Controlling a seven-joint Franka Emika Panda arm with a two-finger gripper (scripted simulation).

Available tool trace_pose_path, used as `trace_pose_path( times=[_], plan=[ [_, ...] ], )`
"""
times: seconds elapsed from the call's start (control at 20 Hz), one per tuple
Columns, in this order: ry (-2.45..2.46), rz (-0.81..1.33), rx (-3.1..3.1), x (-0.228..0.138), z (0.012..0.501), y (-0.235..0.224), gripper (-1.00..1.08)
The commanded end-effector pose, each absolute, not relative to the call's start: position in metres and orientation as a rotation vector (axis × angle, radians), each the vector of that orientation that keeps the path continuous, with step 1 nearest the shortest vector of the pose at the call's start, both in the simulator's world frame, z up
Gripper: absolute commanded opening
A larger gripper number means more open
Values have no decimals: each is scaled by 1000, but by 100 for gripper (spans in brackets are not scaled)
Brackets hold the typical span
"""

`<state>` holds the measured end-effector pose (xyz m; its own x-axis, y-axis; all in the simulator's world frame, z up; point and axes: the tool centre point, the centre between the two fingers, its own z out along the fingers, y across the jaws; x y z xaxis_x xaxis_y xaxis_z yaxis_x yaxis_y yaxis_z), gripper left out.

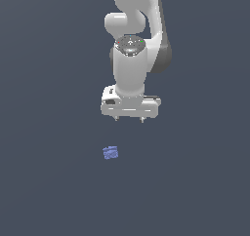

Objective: Pick up the object and move it to a goal position.

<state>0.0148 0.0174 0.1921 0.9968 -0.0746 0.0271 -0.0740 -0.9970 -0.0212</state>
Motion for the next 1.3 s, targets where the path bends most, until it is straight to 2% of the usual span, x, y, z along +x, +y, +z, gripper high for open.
trace_pose_path(
  times=[0.0,1.25],
  plan=[
    [183,-40,-3114,18,189,15,100],
    [1291,4,-2838,62,126,-32,100]
  ],
)
